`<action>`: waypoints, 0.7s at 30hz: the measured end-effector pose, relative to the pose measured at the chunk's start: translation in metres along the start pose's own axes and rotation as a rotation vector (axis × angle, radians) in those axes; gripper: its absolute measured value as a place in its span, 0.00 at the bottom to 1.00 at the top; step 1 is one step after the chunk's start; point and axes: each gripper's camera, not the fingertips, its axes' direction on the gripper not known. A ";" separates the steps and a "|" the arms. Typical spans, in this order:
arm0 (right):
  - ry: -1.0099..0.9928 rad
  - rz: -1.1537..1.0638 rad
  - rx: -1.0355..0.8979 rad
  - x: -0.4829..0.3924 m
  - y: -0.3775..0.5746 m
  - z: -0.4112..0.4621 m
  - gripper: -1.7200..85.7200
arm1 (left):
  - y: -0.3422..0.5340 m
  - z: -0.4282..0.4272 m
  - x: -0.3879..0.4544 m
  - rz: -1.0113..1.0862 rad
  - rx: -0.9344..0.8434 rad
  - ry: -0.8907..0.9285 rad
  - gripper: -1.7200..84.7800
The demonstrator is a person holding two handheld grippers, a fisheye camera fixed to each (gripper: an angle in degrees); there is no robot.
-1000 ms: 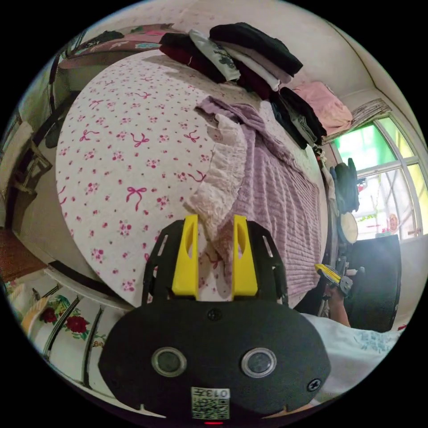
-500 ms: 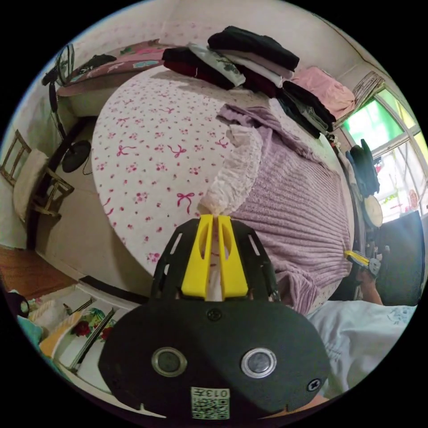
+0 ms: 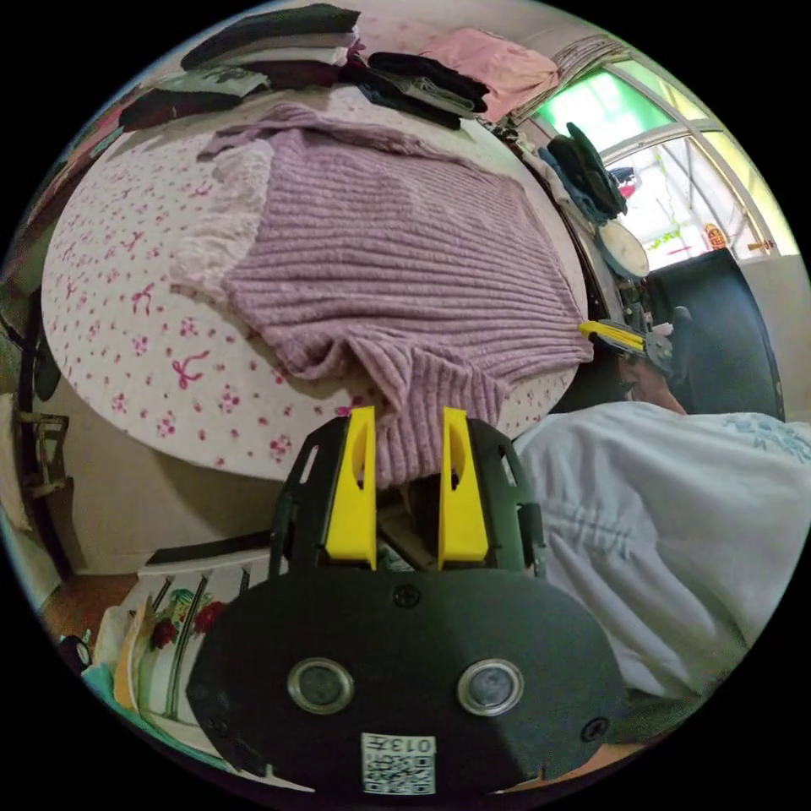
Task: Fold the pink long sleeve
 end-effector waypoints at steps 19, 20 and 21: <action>-0.051 0.146 -0.097 0.064 -0.010 0.046 0.02 | 0.037 0.024 -0.023 -0.098 -0.086 0.149 0.03; -0.026 0.141 -0.116 0.068 -0.013 0.047 0.02 | 0.035 0.016 -0.024 -0.078 -0.082 0.165 0.03; -0.006 0.129 -0.106 0.071 -0.016 0.045 0.02 | 0.035 0.010 -0.026 -0.068 -0.084 0.154 0.03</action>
